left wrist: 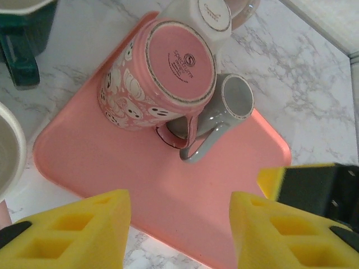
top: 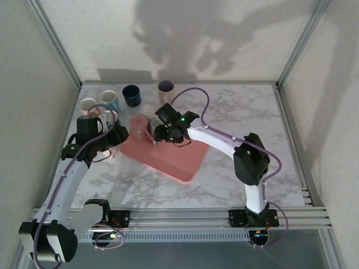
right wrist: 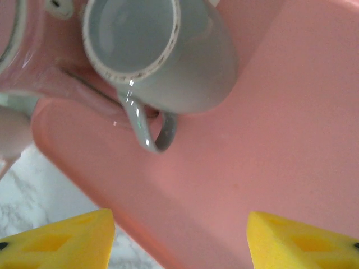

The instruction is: Turn the mug right side up

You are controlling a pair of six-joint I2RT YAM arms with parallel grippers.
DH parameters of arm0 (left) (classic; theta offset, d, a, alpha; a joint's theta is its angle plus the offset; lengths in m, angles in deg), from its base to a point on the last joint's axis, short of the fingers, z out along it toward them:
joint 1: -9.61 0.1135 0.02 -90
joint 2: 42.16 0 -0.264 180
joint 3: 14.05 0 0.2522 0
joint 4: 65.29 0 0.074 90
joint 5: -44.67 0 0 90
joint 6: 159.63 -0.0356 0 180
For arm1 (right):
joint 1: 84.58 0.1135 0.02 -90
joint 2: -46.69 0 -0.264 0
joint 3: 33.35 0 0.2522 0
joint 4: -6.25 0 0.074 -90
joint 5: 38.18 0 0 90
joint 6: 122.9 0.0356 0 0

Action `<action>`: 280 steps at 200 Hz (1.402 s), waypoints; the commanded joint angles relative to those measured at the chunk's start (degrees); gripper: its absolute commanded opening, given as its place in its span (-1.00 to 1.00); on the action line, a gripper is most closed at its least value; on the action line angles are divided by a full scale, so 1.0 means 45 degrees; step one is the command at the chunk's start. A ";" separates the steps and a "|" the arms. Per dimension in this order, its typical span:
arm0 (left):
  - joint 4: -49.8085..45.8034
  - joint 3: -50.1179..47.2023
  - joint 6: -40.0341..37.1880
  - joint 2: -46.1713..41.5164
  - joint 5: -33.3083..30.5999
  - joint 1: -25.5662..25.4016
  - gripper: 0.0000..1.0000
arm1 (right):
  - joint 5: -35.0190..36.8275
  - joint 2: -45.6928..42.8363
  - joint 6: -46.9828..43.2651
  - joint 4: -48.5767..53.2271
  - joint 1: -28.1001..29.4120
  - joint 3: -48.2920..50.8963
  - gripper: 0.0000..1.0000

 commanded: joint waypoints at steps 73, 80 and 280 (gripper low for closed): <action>0.0627 -0.0508 -0.0149 -0.0152 0.1404 0.0506 -0.01 | 0.0510 0.2848 0.1310 0.0494 0.0212 -0.3109 0.32; 0.0610 -0.0460 -0.0133 -0.0141 0.1413 0.0515 -0.01 | 0.0649 0.3001 0.1398 0.0677 0.0200 -0.3296 0.31; 0.0666 -0.0234 0.0243 -0.0103 0.1132 0.0558 -0.03 | 0.2922 0.4704 -0.2362 0.2983 0.0199 -0.5343 -0.46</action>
